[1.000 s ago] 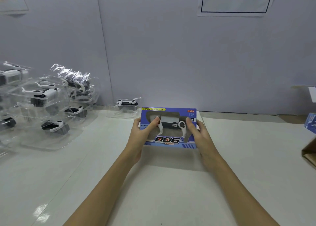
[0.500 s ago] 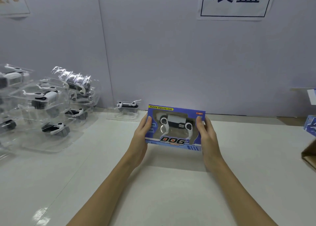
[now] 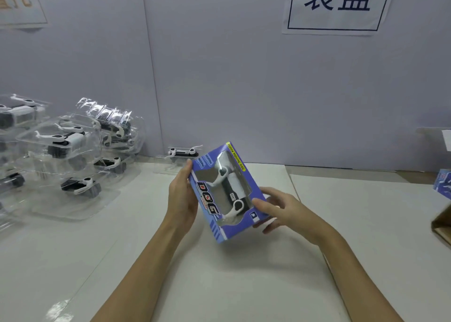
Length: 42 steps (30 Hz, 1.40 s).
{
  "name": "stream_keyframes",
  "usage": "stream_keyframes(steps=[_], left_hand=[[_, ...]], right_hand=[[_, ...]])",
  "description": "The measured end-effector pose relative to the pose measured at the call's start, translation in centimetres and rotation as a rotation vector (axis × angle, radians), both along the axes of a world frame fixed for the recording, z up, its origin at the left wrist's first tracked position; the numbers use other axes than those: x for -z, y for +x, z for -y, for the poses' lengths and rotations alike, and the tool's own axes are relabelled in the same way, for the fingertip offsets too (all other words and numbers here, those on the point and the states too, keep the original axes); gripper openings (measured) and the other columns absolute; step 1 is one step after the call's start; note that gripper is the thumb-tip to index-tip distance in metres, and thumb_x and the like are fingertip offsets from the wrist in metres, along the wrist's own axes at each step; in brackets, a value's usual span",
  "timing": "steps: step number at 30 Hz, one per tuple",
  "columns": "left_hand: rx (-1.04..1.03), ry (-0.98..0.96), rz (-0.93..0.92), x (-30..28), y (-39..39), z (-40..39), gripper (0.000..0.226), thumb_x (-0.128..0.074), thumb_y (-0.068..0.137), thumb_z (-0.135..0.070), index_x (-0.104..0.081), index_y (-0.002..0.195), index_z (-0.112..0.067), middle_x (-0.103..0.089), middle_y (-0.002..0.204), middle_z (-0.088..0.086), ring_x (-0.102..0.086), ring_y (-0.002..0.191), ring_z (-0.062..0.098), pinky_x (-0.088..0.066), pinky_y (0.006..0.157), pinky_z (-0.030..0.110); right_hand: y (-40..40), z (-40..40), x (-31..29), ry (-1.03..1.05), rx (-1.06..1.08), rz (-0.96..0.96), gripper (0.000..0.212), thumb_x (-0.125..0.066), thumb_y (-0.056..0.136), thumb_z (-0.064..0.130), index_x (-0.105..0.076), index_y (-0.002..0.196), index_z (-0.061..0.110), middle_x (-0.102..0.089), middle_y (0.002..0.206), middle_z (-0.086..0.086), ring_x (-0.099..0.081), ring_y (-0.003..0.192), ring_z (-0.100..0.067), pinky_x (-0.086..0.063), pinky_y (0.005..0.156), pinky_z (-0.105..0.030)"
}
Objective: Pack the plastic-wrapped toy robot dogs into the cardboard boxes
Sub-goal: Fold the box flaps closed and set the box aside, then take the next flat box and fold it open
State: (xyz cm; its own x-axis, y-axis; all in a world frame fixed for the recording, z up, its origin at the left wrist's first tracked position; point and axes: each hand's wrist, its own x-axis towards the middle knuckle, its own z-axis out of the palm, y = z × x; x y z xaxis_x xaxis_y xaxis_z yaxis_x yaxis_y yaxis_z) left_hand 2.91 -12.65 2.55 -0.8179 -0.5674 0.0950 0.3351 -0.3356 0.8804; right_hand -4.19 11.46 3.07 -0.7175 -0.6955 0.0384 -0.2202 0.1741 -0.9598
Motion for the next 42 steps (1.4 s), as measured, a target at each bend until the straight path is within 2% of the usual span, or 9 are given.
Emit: stream_keyframes(steps=[3,7,12,18,22,28,32,35,42], left_hand=[[-0.013,-0.067,-0.017,-0.2,0.1,-0.8,0.063,-0.047,0.099,-0.060,-0.066,0.134,-0.011,-0.071,0.132,0.012,-0.066,0.124,0.029,-0.048,0.112,0.047],[-0.098,0.034,-0.048,0.6,-0.5,-0.2,0.057,-0.042,0.103,-0.060,-0.065,0.130,-0.015,-0.060,0.137,0.007,-0.057,0.129,0.022,-0.046,0.113,0.048],[-0.021,0.094,0.059,1.8,-0.7,1.2,0.060,-0.044,0.103,-0.063,-0.070,0.116,-0.010,-0.068,0.113,0.013,-0.066,0.104,0.030,-0.054,0.095,0.047],[0.031,0.071,0.100,1.5,-0.7,0.6,0.058,-0.040,0.106,-0.058,-0.070,0.109,-0.009,-0.068,0.111,0.013,-0.065,0.102,0.034,-0.053,0.086,0.045],[0.056,0.025,0.120,1.5,-0.7,0.4,0.059,-0.039,0.107,-0.058,-0.070,0.110,-0.007,-0.068,0.110,0.014,-0.064,0.100,0.033,-0.053,0.087,0.046],[0.023,-0.148,0.178,2.6,-1.3,0.5,0.062,-0.038,0.107,-0.059,-0.072,0.103,-0.007,-0.070,0.106,0.014,-0.064,0.093,0.032,-0.053,0.080,0.044],[-0.173,-0.900,0.298,5.6,-2.6,-0.3,0.050,-0.039,0.105,-0.055,-0.073,0.093,-0.020,-0.068,0.106,0.005,-0.058,0.104,0.033,-0.040,0.091,0.046],[-0.137,-1.307,0.490,7.6,-3.6,-0.8,0.054,-0.024,0.093,-0.067,-0.065,0.110,-0.037,-0.054,0.121,-0.005,-0.044,0.123,0.027,-0.030,0.100,0.040],[-0.158,-1.516,0.589,8.9,-5.1,-1.3,0.063,-0.006,0.077,-0.079,-0.053,0.109,-0.052,-0.043,0.124,-0.018,-0.041,0.120,0.007,-0.020,0.098,0.031]], right_hand=[[-0.2,-0.4,-0.4,-0.044,0.034,0.010,0.053,-0.068,0.088,0.054,-0.069,0.124,0.014,-0.077,0.105,-0.016,-0.074,0.087,-0.032,-0.063,0.080,-0.043],[-0.8,-1.7,-2.1,-0.438,0.265,0.168,0.054,-0.074,0.090,0.046,-0.070,0.113,-0.004,-0.075,0.101,-0.026,-0.070,0.084,-0.033,-0.063,0.084,-0.045],[-1.2,-4.4,-5.2,-1.167,0.562,0.196,0.049,-0.079,0.089,0.025,-0.058,0.126,-0.001,-0.071,0.109,-0.020,-0.074,0.094,-0.031,-0.061,0.085,-0.036],[-3.0,-9.7,-6.4,-1.444,1.092,-0.070,0.082,-0.087,0.079,0.038,-0.035,0.140,0.021,-0.061,0.138,-0.009,-0.069,0.118,-0.026,-0.060,0.086,-0.028],[-6.5,-10.5,-5.1,-0.990,1.144,0.023,0.089,-0.086,0.085,0.033,-0.029,0.152,0.018,-0.054,0.144,-0.012,-0.064,0.120,-0.026,-0.058,0.100,-0.038],[-13.0,-10.0,-2.0,0.009,1.268,-0.316,0.052,-0.060,0.100,0.011,-0.041,0.147,-0.002,-0.043,0.149,-0.021,-0.051,0.128,-0.038,-0.043,0.102,-0.042],[-17.4,-13.9,-1.5,0.719,1.156,-0.470,0.059,-0.061,0.100,0.015,-0.036,0.147,-0.010,-0.027,0.156,-0.025,-0.036,0.139,-0.044,-0.046,0.106,-0.045],[-20.7,-17.5,-1.6,1.099,1.249,-0.599,0.073,-0.056,0.101,0.022,-0.021,0.156,-0.011,-0.002,0.165,-0.037,-0.015,0.154,-0.051,-0.034,0.122,-0.047],[-26.6,-22.8,-3.8,1.213,1.385,-0.477,0.069,-0.040,0.108,0.023,-0.007,0.162,-0.006,0.010,0.167,-0.034,0.007,0.157,-0.047,-0.013,0.128,-0.051]])
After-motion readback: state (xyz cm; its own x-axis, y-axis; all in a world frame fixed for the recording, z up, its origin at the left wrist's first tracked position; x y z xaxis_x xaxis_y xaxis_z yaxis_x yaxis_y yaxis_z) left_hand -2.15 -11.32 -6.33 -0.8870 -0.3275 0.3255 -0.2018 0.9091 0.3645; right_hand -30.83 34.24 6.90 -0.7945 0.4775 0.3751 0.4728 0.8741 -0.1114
